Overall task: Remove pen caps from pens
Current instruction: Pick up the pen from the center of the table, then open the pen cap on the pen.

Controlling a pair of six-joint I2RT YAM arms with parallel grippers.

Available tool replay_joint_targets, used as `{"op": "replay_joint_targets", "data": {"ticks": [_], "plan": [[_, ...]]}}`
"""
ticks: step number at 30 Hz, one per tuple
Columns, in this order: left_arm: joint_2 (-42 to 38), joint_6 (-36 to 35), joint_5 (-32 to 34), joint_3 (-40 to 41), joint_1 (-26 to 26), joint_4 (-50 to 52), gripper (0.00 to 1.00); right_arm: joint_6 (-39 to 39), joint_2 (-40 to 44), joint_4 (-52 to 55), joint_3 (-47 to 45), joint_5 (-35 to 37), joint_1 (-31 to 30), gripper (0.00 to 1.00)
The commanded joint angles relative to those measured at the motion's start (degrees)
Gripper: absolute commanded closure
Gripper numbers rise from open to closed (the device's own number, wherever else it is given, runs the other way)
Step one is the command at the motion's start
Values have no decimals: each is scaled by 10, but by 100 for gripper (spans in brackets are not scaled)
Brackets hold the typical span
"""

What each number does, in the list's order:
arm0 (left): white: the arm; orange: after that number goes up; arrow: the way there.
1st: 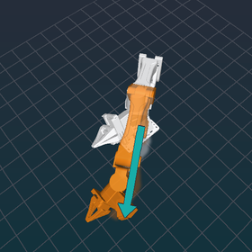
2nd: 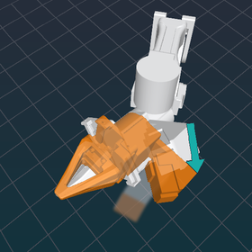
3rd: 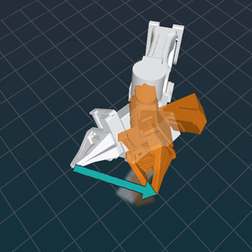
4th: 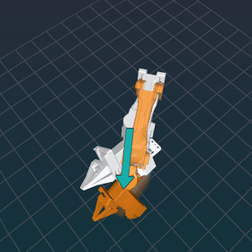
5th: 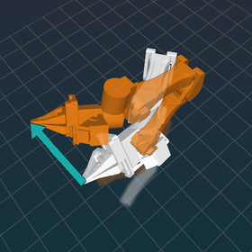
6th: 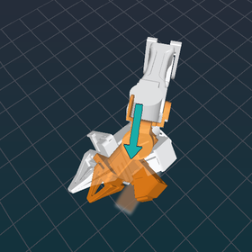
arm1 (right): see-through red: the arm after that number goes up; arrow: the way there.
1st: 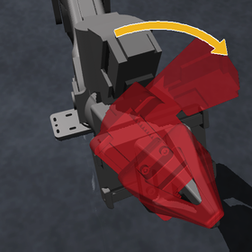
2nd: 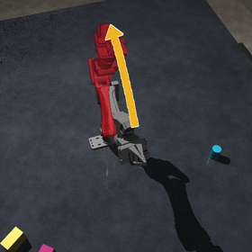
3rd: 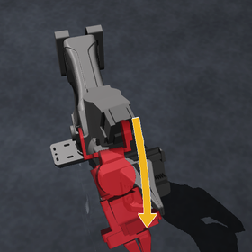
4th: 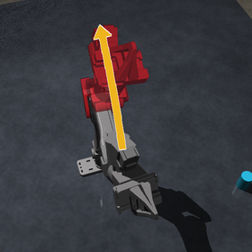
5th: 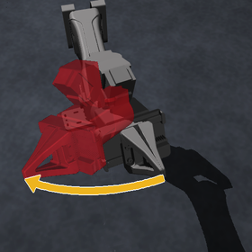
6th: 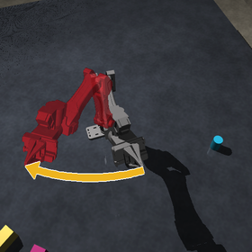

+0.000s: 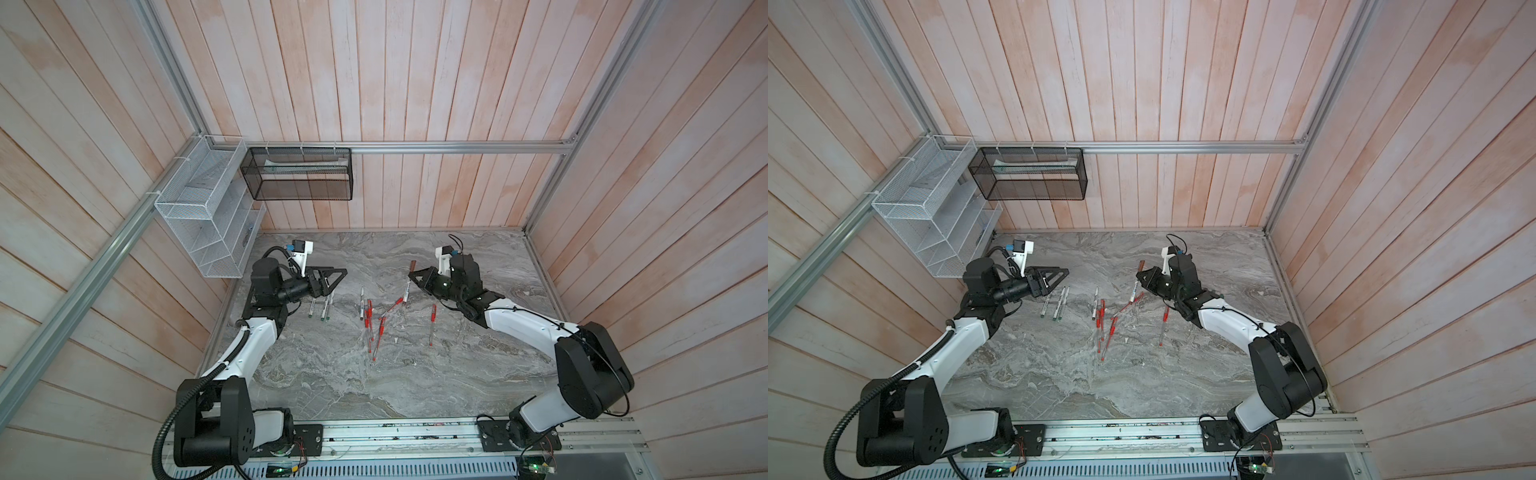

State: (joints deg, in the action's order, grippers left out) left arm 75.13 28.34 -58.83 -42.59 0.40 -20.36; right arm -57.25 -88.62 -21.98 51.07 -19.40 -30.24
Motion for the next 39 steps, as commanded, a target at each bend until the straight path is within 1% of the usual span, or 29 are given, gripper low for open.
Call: {"op": "replay_joint_targets", "data": {"ticks": [1, 4, 7, 8, 11, 13, 15, 18, 21, 23, 25, 29, 32, 35, 36, 38, 39], "plan": [[12, 29, -53, 1, 30, -80, 10, -66, -15, -159, -9, -31, -15, 100], [24, 5, -56, -13, 59, -44, 11, -85, -31, -215, -10, -41, -31, 100], [38, -9, -43, -15, 87, -34, 13, -105, -47, -293, -18, -48, -46, 100], [43, -9, -38, -18, 95, -31, 14, -109, -53, -304, -18, -49, -51, 100], [60, -15, -28, -48, 116, 5, 21, -118, -66, -306, -3, -57, -62, 100], [70, -37, -28, -67, 131, 32, 25, -106, -70, -303, 8, -63, -70, 100], [78, -41, -29, -71, 140, 30, 28, -93, -74, -285, 18, -60, -76, 100], [80, -28, -25, -74, 140, 28, 35, -102, -80, -281, 21, -59, -79, 100], [83, -29, -22, -77, 143, 25, 43, -103, -83, -292, 23, -64, -82, 100], [90, -35, -17, -76, 147, 27, 47, -100, -87, -292, 29, -64, -84, 100], [93, -40, -10, -83, 149, 45, 53, -110, -94, -294, 33, -64, -86, 100], [92, -39, -9, -83, 151, 43, 56, -105, -99, -299, 41, -73, -92, 100], [95, -38, -6, -84, 152, 44, 67, -106, -106, -295, 47, -69, -94, 100], [92, -39, -6, -91, 152, 57, 81, -116, -108, -312, 50, -77, -94, 100], [93, -37, -5, -89, 152, 54, 89, -112, -108, -311, 51, -81, -94, 100], [95, -37, -3, -82, 153, 44, 100, -102, -103, -310, 48, -80, -93, 100], [95, -41, -1, -82, 153, 48, 100, -99, -98, -309, 43, -76, -93, 98]]}}
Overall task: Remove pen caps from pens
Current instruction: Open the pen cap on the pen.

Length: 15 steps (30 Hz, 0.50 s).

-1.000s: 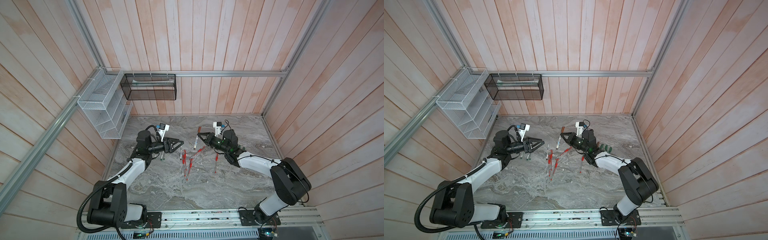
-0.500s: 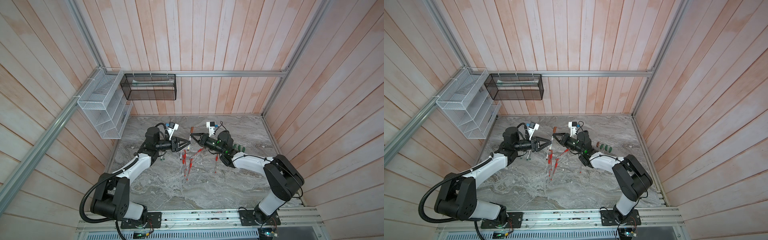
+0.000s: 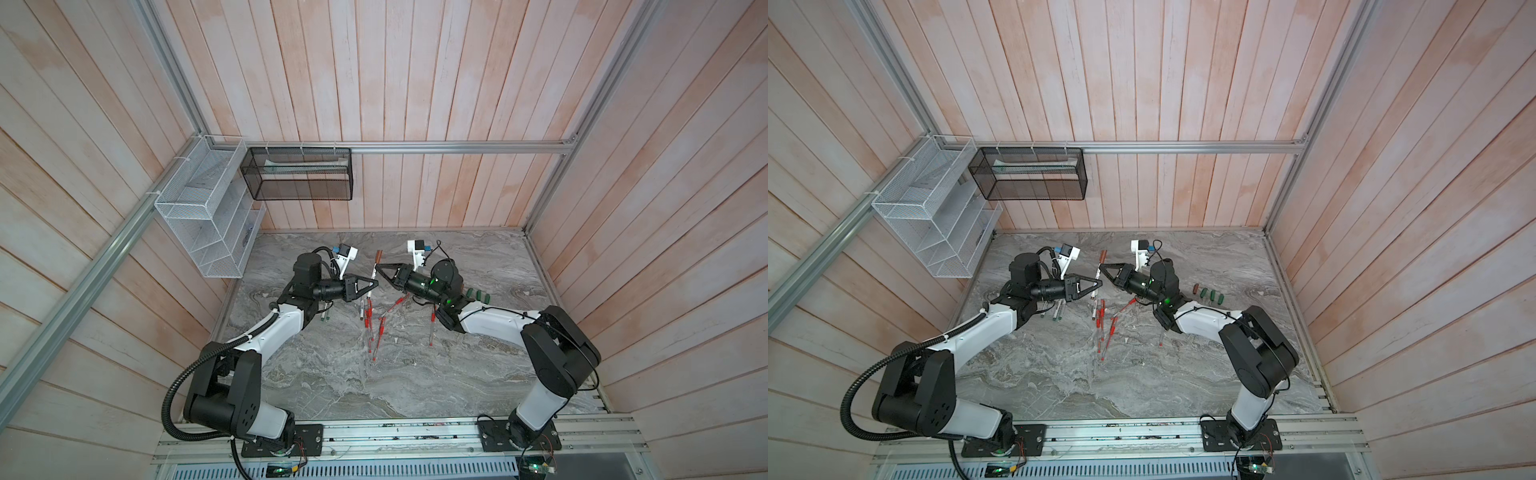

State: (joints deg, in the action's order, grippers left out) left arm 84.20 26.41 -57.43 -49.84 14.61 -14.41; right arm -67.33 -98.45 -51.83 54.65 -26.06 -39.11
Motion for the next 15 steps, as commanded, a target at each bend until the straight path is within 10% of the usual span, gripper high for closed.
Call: {"op": "replay_joint_targets", "data": {"ticks": [1, 15], "plan": [[3, -28, -14, -12, 11, 0, 100, 2, 6, -12, 3, -7, -1, 95], [-30, -31, -100, 55, 23, -63, 100, 127, 103, 51, -35, 16, 26, 59]]}}
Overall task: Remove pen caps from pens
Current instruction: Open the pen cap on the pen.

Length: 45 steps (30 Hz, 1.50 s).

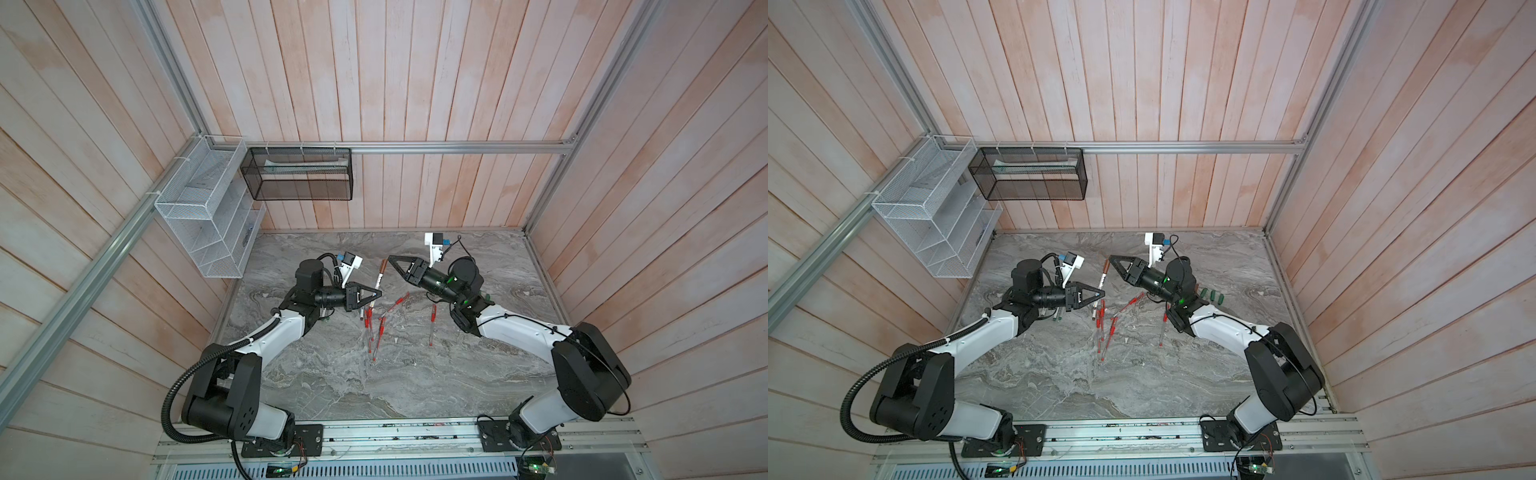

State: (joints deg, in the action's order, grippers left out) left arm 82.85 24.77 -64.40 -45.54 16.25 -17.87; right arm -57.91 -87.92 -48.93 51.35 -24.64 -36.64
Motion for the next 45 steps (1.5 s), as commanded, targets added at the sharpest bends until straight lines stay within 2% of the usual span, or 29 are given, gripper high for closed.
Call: {"op": "replay_joint_targets", "data": {"ticks": [1, 3, 7, 12, 17, 20, 24, 25, 31, 35, 38, 41, 43, 45], "plan": [[-16, -18, -32, 11, 7, -21, 100, 30, -7, 31, 5, 1, 1, 59], [-18, -14, -37, 5, 7, -11, 100, 21, -16, 34, 15, -2, -2, 59], [-19, 4, -44, 20, 8, -55, 100, 17, -34, 32, 17, -10, -3, 61], [-18, 2, -42, 11, 8, -39, 100, 5, -47, 18, 26, -32, -16, 67], [-18, -1, -37, 16, 9, -43, 100, 5, -53, 26, 25, -24, -19, 83], [-19, 5, -39, 16, 8, -42, 100, 4, -52, 21, 27, -29, -19, 83], [-17, -1, -34, 23, 8, -47, 100, 4, -58, 18, 24, -28, -19, 100], [-18, -1, -35, 20, 9, -40, 100, 2, -56, 17, 27, -28, -17, 100], [-23, -26, -42, 43, 26, -28, 100, 11, -49, 48, 85, -48, 47, 100], [-37, -23, -62, 64, 45, -18, 100, -22, -56, 31, 122, -63, 113, 100], [-50, -33, -62, 86, 48, -22, 100, -38, -61, 8, 121, -67, 135, 100], [-61, -52, -25, 61, 32, 40, 100, -48, -50, 7, 97, -61, 142, 100], [-68, -60, 29, 39, 9, 90, 100, -35, -33, 35, 76, -52, 146, 100], [-75, -66, 103, 29, -18, 116, 100, 14, -8, 96, 61, -39, 149, 100]]}}
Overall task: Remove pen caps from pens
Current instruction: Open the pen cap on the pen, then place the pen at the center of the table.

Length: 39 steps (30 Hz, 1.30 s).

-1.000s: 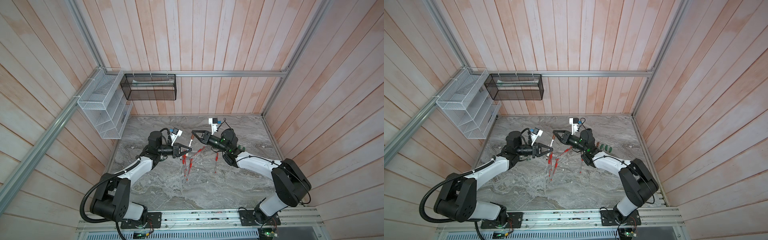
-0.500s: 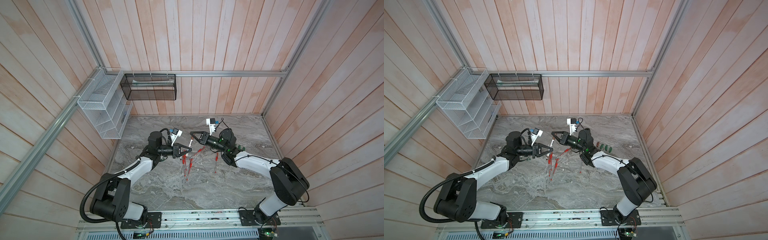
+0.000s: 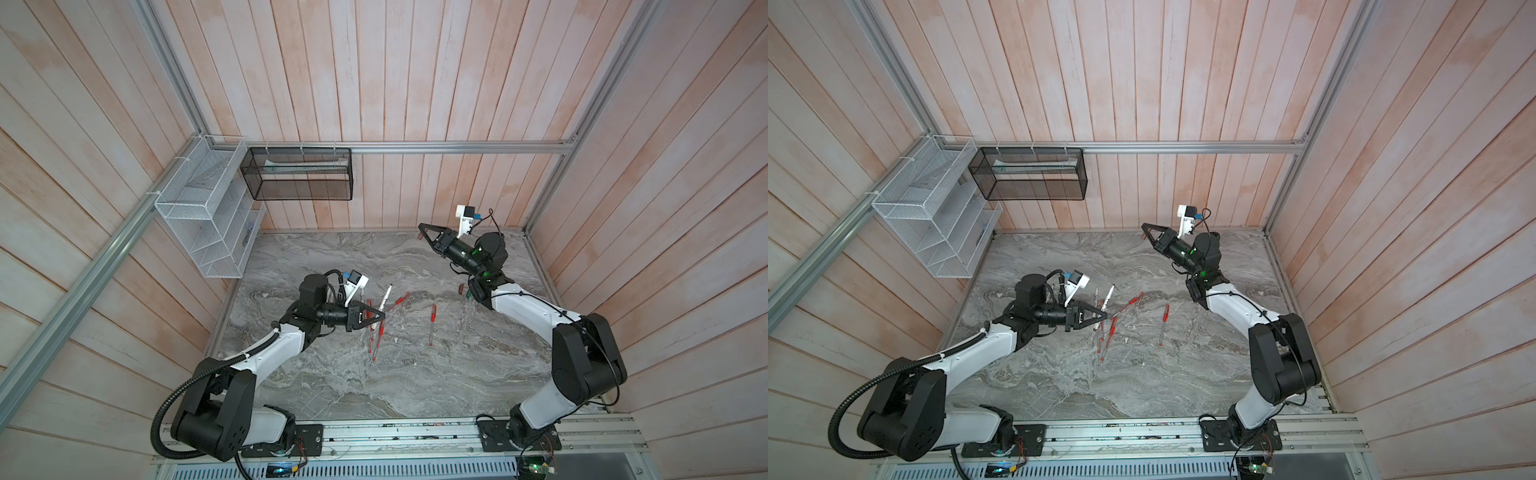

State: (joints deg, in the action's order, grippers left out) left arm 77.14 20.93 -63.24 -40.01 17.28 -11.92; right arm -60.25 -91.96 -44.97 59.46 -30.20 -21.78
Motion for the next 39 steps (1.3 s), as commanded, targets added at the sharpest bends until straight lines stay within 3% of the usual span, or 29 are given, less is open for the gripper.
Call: {"op": "replay_joint_targets", "data": {"ticks": [1, 6, 9, 13, 17, 27, 39], "plan": [[-21, -30, 124, -28, -38, 66, 100, 62, 44, 94, -22, 26, 0, 100], [-5, -23, 290, -25, -69, 102, 100, 151, 108, 256, -47, 87, 9, 100], [27, -7, 321, -10, -70, 73, 100, 173, 138, 327, -62, 126, 22, 100], [76, 18, 313, -24, -70, 67, 100, 144, 176, 333, -106, 100, 43, 100], [126, 38, 314, -26, -69, 54, 100, 175, 207, 364, -129, 117, 44, 100], [219, 20, 321, -83, -57, 85, 100, 189, 247, 397, -160, 116, 63, 100], [269, 29, 349, -90, -44, 96, 95, 208, 258, 413, -157, 117, 76, 100]]}}
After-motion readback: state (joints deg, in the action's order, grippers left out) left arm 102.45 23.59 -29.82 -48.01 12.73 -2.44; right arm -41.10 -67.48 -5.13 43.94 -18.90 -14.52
